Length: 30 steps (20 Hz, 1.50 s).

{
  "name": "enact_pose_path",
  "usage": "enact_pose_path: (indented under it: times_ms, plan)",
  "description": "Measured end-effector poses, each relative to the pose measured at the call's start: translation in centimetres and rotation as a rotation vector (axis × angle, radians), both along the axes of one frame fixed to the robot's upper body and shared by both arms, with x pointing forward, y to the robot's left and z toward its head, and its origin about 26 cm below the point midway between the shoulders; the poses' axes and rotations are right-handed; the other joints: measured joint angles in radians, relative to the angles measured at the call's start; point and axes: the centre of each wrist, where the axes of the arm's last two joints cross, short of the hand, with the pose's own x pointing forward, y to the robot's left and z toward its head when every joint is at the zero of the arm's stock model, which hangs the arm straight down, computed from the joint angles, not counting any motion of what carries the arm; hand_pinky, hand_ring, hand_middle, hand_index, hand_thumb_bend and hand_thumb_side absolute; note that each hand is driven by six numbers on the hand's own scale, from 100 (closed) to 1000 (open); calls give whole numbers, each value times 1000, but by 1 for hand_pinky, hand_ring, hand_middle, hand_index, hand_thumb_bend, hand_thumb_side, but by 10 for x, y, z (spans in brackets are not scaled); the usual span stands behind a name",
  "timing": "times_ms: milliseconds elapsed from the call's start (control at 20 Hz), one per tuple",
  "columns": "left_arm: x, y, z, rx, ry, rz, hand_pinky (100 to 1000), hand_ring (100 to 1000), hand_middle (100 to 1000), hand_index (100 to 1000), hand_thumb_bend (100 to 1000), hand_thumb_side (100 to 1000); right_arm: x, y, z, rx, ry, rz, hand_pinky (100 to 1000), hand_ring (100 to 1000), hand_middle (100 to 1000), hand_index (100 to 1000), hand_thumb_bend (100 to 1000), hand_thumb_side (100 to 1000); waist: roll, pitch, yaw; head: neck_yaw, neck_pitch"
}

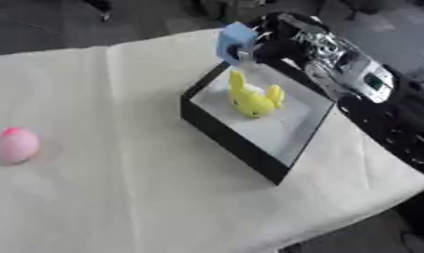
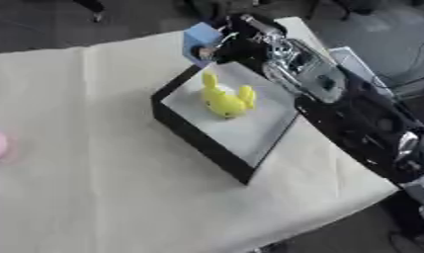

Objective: Pick up the objects with one hand, pass them to the other hand, and then place them into the box on the other side of the table.

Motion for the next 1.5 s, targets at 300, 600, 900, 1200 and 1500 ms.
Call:
enact_pose_path:
  times_ms: [300,600,900,1200,1500]
  plan:
    - [-4,11,6,-64,-10,41,778,595,559,835,316,524,-5,-17,-21,-92,13,-41,849,658,448,651,420,120,1,1,0,9,-1]
    - [-5,13,9,-84,-19,55,779,597,560,838,317,521,-6,-26,-27,-258,-6,-12,904,828,742,913,380,100,5,2,0,19,-1]
    - [-6,15,10,-83,-21,68,780,598,561,841,320,518,-9,-32,-28,-443,-37,44,980,974,907,1000,556,230,4,2,-1,30,-1]
    - [-5,15,11,-80,-24,75,781,601,563,841,334,514,-10,-36,-23,-544,-43,45,989,992,931,1000,503,182,2,2,-2,37,0]
    - [-1,17,27,-29,-9,86,799,623,581,860,384,500,-16,-17,-1,-336,-228,32,1000,983,936,1000,100,276,8,1,-1,95,10]
